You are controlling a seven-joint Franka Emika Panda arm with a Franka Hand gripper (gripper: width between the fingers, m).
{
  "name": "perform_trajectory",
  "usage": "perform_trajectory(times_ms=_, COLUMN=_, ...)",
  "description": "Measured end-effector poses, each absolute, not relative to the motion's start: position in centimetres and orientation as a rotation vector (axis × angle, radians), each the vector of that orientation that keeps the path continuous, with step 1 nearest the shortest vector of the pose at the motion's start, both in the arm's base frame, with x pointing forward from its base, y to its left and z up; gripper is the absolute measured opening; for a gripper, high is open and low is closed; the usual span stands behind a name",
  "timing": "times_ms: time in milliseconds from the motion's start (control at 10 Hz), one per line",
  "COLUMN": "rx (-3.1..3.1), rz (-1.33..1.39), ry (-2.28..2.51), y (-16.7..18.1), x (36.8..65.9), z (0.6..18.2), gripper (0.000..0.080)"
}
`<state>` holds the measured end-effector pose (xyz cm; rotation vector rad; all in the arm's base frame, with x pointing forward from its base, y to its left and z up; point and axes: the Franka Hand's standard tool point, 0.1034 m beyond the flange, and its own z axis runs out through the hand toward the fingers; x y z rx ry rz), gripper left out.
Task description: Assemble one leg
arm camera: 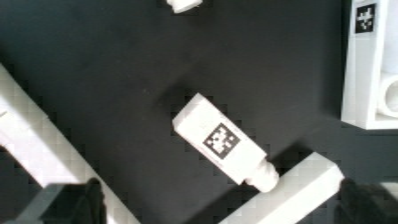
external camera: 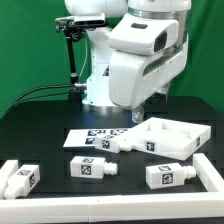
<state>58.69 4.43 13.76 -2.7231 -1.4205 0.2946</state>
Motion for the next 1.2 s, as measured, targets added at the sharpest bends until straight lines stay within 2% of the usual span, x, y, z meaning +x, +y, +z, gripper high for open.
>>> perform_trajectory(times_ms=500, rx=-2.723, rz=0.291, ry=-1.421, y=4.4, x=58.6, z=13.5, gripper=0.0649)
perform_trajectory(times_ms=900, rx=-2.711, rz=0.117, ry=-1.515, y=3.8, x=56.3, z=9.0, gripper=0.0649)
perform_trajectory(times_ms=1200, rx=-2.721, rz=-0.031, ry=-1.548, y=6.9, x=56.9, z=7.0, gripper=0.0649)
